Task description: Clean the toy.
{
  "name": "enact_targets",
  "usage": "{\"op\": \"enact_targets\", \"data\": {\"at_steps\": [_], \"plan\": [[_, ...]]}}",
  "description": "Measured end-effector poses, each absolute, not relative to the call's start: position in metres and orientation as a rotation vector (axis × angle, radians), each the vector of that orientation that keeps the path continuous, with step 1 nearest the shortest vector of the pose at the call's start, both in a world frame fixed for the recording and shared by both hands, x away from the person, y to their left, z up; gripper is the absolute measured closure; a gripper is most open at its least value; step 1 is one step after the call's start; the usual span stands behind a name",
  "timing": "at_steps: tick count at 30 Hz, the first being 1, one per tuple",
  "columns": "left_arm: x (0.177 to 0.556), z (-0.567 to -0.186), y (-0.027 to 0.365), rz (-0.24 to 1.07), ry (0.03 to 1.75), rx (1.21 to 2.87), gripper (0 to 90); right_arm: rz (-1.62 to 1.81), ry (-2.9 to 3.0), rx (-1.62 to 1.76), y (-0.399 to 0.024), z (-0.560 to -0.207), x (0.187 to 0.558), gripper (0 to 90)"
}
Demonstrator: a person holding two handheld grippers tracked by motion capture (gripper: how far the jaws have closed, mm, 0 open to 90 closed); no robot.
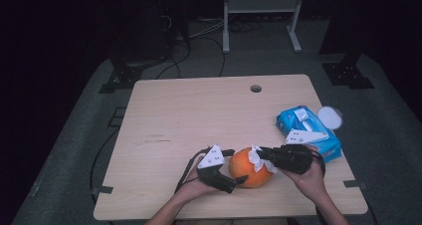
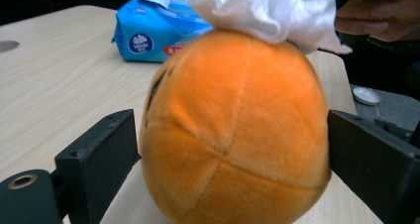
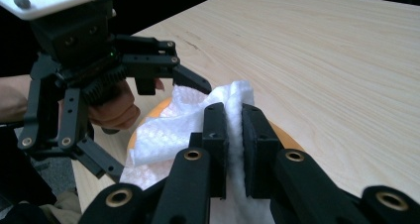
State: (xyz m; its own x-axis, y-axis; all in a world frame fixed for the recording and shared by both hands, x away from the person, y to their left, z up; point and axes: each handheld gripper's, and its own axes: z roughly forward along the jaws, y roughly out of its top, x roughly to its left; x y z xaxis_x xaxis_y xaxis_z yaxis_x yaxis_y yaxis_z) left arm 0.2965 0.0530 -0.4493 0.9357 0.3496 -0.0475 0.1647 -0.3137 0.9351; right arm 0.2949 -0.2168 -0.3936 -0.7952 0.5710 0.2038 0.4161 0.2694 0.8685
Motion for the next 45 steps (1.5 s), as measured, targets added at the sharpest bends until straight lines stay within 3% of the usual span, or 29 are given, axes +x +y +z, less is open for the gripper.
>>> {"op": "enact_targets", "data": {"at_steps": [8,13,18,25,29,34,38,40,45], "plan": [[0.296,-0.459,0.046,0.184,0.386,1.896,2.2,1.559,2.379,0.953,-0.218,-0.396,0.296,80.9],[0.293,-0.447,0.05,0.187,0.391,1.917,22.3,1.566,2.368,0.936,-0.211,-0.39,0.292,81.5],[0.286,-0.416,0.057,0.211,0.337,1.903,29.5,1.641,2.346,0.838,-0.203,-0.372,0.28,81.5],[0.288,-0.421,0.057,0.235,0.377,1.973,29.3,1.58,2.376,0.916,-0.202,-0.392,0.291,81.6],[0.287,-0.421,0.055,0.244,0.375,1.975,28.5,1.61,2.355,0.864,-0.193,-0.382,0.282,81.6],[0.289,-0.428,0.055,0.249,0.378,1.945,12.9,1.553,2.377,0.825,-0.188,-0.386,0.281,81.4],[0.295,-0.436,0.056,0.226,0.399,1.929,6.7,1.566,2.345,0.905,-0.201,-0.39,0.288,81.4],[0.295,-0.441,0.054,0.205,0.398,1.917,7.0,1.571,2.342,0.918,-0.203,-0.391,0.29,81.3],[0.291,-0.437,0.055,0.193,0.352,1.94,17.7,1.589,2.342,0.949,-0.209,-0.395,0.296,80.8]]}}
